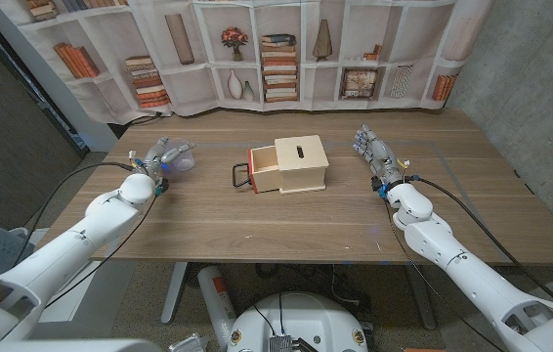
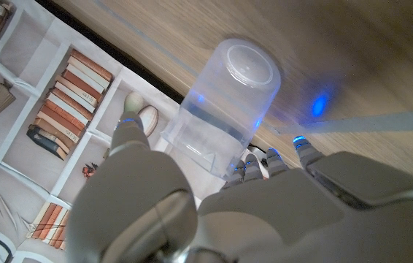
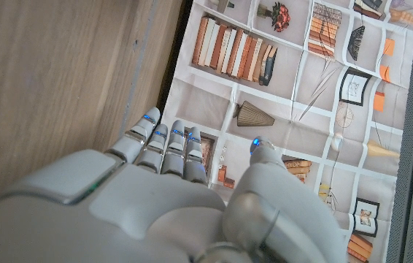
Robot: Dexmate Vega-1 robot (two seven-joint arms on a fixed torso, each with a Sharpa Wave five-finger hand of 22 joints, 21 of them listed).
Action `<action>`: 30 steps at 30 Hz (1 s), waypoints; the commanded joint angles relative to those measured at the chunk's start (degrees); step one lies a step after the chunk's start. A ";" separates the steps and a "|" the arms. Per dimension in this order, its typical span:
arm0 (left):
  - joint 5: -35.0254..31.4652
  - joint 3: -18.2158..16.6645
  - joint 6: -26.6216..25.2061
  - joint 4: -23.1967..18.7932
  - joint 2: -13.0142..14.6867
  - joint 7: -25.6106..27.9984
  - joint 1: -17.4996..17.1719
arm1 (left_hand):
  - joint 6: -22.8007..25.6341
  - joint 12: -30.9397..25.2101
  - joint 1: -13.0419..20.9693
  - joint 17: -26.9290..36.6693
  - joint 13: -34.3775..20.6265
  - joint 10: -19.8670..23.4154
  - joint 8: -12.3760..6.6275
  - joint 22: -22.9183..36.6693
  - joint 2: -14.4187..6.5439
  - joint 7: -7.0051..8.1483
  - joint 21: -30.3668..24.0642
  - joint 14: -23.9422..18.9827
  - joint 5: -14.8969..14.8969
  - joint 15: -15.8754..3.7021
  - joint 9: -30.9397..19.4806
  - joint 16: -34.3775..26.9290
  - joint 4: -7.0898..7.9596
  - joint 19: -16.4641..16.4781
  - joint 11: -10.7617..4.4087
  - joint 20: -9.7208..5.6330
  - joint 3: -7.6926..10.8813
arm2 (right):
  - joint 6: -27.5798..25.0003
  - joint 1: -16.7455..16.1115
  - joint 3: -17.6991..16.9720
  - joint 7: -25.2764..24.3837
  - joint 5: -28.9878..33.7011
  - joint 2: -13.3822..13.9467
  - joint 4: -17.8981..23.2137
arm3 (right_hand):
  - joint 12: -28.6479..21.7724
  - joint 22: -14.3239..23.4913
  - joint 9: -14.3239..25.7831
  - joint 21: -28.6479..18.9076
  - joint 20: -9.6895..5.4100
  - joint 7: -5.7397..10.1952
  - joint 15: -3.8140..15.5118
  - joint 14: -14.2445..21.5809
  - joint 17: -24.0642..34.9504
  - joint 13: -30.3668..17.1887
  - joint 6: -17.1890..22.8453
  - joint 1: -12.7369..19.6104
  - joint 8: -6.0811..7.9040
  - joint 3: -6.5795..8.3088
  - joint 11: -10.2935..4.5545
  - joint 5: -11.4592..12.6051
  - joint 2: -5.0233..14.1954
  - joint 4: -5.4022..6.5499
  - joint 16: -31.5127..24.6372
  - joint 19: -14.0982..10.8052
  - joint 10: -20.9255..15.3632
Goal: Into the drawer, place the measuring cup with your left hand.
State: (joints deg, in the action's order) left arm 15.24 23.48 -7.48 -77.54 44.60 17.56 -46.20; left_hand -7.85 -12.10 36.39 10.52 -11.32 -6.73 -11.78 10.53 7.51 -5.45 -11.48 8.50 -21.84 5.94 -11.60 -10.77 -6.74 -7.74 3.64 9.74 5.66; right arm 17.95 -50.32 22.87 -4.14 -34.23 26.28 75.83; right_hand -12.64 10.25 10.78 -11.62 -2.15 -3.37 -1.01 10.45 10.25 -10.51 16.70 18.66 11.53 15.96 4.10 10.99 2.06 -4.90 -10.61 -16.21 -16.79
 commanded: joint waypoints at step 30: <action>0.21 -0.81 -0.36 -1.68 -0.25 2.64 -0.52 | 21.56 -5.06 13.28 0.25 -0.38 23.36 -6.00 0.56 -6.32 5.52 -7.34 -23.35 0.92 -8.21 -0.28 -3.89 -1.57 25.06 -8.29 2.03 1.79 | 1.16 -0.36 -0.31 0.25 -0.63 -0.83 -0.81 | -0.05 0.31 0.19 0.10 0.56 0.30 0.00 1.16 0.33 -0.19 0.70 -0.05 0.01 -0.11 0.04 0.15 0.31 -0.44 -0.33 0.16 -0.97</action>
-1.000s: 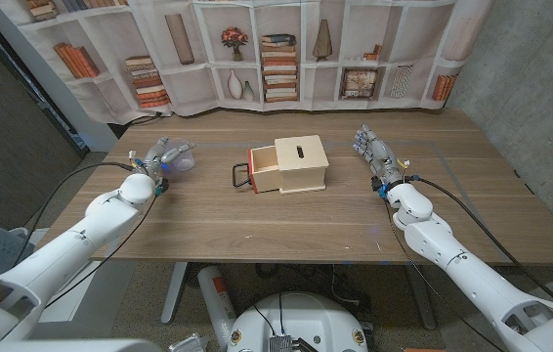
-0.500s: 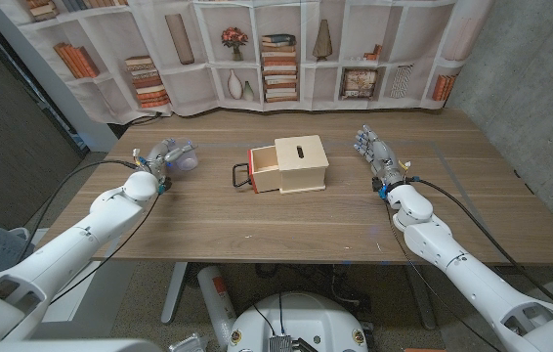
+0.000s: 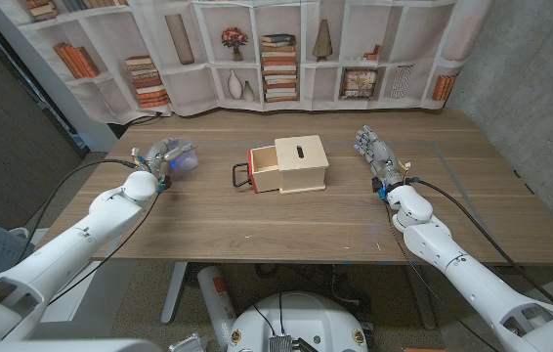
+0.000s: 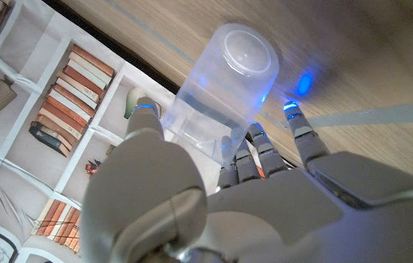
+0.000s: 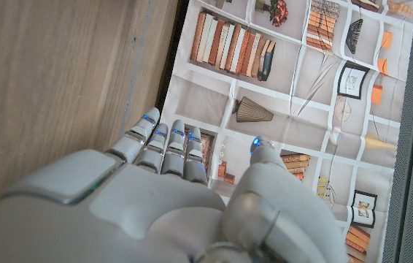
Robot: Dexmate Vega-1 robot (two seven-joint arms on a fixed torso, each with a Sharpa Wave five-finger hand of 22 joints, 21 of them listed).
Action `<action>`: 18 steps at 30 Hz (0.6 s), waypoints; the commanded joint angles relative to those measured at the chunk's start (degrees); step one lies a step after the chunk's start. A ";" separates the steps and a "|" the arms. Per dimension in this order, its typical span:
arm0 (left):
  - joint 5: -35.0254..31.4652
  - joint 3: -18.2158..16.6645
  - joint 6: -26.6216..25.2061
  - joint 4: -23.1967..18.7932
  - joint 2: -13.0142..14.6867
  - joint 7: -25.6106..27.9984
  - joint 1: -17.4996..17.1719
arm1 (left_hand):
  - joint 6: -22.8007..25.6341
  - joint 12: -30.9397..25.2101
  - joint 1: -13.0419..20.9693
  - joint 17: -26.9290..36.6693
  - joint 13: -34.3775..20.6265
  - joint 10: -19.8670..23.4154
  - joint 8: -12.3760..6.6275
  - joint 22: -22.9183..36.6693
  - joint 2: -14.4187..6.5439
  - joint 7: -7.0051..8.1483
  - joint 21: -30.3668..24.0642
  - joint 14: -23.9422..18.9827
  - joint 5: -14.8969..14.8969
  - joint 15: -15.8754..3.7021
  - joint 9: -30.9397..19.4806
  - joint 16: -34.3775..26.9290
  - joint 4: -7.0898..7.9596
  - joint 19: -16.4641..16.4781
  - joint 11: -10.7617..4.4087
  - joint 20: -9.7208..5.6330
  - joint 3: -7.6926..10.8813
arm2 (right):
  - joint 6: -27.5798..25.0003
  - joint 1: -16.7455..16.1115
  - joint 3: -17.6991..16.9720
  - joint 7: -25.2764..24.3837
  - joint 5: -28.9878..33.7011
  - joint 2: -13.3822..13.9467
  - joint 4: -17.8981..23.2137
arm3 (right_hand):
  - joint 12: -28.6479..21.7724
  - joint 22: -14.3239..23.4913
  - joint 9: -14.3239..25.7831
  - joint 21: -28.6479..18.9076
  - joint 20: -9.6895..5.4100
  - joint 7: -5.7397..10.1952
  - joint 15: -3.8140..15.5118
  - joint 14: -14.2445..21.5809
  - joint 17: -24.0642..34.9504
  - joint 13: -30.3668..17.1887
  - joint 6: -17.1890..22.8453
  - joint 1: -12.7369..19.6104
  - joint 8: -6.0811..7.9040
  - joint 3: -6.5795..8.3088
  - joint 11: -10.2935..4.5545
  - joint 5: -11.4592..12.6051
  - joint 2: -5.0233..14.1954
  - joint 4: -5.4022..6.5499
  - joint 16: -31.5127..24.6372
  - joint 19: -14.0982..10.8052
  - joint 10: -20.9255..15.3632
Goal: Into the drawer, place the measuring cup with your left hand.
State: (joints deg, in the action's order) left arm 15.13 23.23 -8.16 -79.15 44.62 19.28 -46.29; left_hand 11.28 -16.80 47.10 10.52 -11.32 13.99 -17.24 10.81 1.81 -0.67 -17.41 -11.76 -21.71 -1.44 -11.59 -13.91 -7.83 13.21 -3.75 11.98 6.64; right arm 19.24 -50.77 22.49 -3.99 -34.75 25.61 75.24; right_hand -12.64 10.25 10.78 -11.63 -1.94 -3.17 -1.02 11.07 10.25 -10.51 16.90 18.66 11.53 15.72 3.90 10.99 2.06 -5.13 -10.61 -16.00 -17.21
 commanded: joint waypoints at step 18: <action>0.87 -0.49 1.65 1.59 -0.83 -0.01 0.56 | 8.44 -0.54 6.03 0.69 -0.73 8.54 -2.22 0.15 -2.26 2.07 -3.68 -9.52 3.34 -2.03 -0.49 -1.56 -0.22 12.33 -2.65 -0.01 2.01 | -0.41 0.60 0.13 -0.05 -0.02 -0.29 -0.67 | -0.07 0.32 0.20 0.11 0.48 0.12 0.06 0.62 0.35 -0.21 0.57 -0.12 -0.01 0.09 0.23 0.17 0.37 -0.23 -0.31 0.00 -0.69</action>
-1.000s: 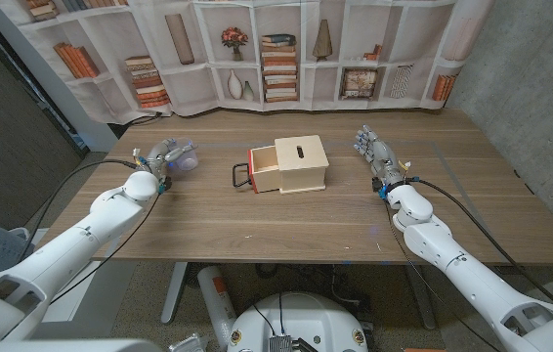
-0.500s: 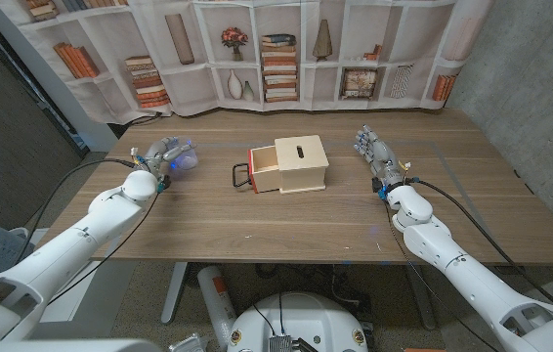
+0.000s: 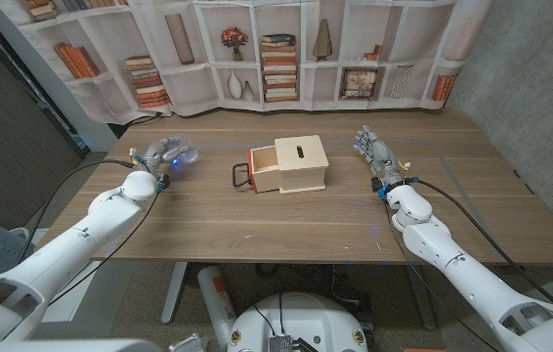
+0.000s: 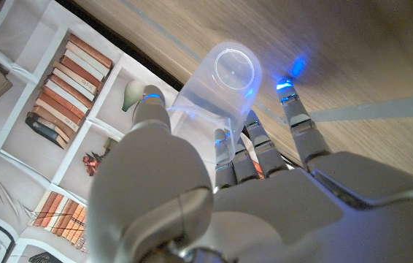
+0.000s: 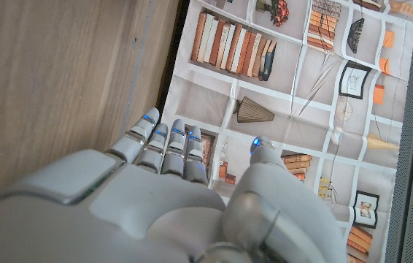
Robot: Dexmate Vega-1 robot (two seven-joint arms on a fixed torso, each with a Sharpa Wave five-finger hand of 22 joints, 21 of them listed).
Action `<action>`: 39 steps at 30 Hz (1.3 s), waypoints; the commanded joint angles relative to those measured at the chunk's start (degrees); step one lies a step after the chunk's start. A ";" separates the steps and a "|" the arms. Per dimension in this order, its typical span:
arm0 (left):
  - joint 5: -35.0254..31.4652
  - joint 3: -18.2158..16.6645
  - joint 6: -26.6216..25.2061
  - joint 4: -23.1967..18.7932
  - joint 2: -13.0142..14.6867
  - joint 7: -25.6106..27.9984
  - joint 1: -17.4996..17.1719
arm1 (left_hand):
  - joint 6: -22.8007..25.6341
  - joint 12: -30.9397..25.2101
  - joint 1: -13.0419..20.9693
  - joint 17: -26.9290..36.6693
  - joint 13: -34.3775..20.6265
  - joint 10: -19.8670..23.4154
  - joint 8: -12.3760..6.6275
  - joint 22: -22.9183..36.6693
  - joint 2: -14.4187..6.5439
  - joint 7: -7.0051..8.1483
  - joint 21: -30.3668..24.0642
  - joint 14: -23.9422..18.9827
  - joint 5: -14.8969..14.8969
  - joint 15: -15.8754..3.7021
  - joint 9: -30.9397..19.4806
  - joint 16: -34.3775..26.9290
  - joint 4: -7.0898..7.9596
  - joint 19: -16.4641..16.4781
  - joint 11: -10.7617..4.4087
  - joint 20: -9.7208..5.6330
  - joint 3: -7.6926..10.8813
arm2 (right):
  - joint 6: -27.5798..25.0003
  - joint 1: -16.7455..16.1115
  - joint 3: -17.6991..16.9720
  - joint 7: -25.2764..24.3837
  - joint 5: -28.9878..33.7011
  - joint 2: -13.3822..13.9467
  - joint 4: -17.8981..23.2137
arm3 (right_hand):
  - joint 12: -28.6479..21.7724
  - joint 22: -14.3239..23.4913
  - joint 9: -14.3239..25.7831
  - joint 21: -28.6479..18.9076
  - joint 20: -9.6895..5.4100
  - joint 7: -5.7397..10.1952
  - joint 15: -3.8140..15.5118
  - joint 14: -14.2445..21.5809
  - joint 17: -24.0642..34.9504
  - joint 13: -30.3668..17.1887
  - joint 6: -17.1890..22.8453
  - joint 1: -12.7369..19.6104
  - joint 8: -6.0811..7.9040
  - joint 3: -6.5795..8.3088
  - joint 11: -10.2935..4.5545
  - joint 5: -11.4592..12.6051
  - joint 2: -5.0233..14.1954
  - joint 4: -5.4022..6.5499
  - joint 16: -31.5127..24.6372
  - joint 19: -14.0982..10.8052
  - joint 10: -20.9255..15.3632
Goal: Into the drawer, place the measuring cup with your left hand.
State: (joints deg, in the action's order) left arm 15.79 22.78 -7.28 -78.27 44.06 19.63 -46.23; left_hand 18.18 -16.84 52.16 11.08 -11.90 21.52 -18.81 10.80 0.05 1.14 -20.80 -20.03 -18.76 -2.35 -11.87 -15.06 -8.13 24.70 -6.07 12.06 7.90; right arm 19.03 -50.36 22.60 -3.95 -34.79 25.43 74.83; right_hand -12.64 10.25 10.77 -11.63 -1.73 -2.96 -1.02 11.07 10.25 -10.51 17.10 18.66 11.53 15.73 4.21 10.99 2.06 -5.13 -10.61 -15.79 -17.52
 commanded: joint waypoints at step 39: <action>4.36 -5.20 -1.08 -10.65 4.16 -0.76 -6.00 | 1.13 1.02 1.82 0.31 -0.42 0.66 0.04 0.12 -2.14 0.08 1.57 0.66 2.72 -0.34 -0.23 1.36 0.80 -2.08 0.04 -0.14 1.48 | 0.10 -1.38 -0.89 -0.73 -0.34 0.81 1.93 | 0.03 0.34 0.21 0.09 0.20 -0.13 0.01 0.70 0.34 -0.23 0.44 -0.13 -0.08 0.09 -0.02 0.20 0.53 -0.38 -0.23 -0.18 -0.35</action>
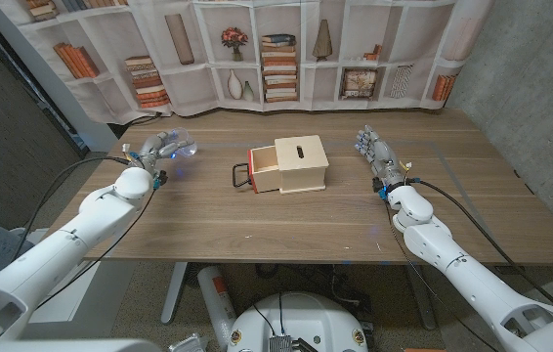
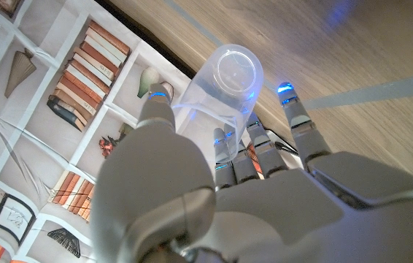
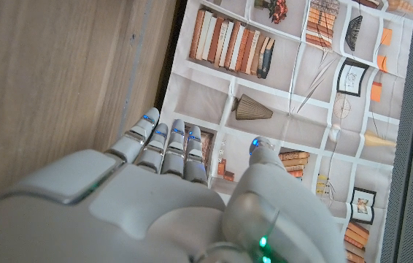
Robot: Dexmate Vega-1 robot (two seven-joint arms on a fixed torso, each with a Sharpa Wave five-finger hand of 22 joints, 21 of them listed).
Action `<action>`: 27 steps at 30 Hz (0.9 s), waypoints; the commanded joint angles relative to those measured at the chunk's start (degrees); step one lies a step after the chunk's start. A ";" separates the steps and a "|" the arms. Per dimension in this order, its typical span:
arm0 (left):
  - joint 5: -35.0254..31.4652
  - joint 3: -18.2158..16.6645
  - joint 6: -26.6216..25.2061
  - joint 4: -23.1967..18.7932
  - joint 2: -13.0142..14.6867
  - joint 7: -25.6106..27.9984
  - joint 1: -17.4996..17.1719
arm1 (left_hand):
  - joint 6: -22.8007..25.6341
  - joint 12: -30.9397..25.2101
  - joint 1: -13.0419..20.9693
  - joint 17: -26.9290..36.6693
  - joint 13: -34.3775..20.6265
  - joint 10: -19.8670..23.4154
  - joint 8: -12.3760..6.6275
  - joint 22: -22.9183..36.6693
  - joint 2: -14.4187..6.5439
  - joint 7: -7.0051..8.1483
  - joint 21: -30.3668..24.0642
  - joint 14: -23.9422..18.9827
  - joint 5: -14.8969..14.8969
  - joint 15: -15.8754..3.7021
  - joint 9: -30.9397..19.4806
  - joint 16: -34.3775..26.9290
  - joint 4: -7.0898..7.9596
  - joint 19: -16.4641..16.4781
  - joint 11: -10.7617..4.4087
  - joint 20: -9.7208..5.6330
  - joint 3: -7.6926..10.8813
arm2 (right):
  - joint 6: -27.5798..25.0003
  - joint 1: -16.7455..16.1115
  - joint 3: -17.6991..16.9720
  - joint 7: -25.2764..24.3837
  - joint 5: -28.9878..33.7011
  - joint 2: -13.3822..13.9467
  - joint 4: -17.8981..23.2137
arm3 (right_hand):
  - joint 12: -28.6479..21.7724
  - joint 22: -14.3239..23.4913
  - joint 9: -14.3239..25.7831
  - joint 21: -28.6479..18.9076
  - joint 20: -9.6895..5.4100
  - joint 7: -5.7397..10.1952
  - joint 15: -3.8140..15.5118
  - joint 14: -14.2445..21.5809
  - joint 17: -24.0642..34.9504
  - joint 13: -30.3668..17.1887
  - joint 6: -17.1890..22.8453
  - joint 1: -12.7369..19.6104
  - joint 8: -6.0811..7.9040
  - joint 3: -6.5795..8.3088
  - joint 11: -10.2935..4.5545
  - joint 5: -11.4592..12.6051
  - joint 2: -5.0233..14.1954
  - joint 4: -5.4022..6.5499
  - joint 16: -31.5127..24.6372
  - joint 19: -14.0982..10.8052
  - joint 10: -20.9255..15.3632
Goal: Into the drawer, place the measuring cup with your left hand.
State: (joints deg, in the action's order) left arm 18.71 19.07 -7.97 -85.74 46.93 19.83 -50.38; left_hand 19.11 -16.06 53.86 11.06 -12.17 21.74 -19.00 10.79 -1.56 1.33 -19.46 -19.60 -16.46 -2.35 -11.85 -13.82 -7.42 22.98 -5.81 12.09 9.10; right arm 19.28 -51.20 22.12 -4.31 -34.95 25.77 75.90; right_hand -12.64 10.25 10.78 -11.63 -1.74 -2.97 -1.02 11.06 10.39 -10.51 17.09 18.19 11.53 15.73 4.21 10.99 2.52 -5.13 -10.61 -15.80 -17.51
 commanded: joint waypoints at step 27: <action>2.99 -2.46 -2.47 -8.61 3.88 -4.19 -3.22 | 0.48 0.52 -0.08 0.32 -0.23 0.99 0.43 0.15 -0.75 -0.47 0.87 0.36 1.41 -0.35 -0.23 0.52 0.42 -1.19 -0.18 -0.27 0.23 | -0.29 -0.46 -0.74 -0.71 -0.22 0.68 0.94 | 0.08 0.34 0.21 0.07 0.09 -0.29 0.03 0.77 0.22 -0.24 0.50 0.30 -0.11 0.07 0.08 0.19 0.15 -0.45 -0.20 -0.18 -0.37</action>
State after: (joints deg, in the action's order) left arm 20.95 17.35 -10.07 -92.06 49.53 16.92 -52.77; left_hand 19.24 -15.79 53.77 11.05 -12.14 22.21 -18.56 10.79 -1.74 1.01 -18.83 -19.60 -15.17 -2.35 -11.85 -13.27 -7.19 22.25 -5.99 11.74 9.32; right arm 19.04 -51.76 21.55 -4.79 -35.18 26.38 76.87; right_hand -12.64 10.25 10.78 -11.63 -1.74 -3.18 -0.71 11.37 10.54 -10.51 17.30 18.20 11.53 15.73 4.21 10.99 2.52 -5.13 -10.61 -15.80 -17.51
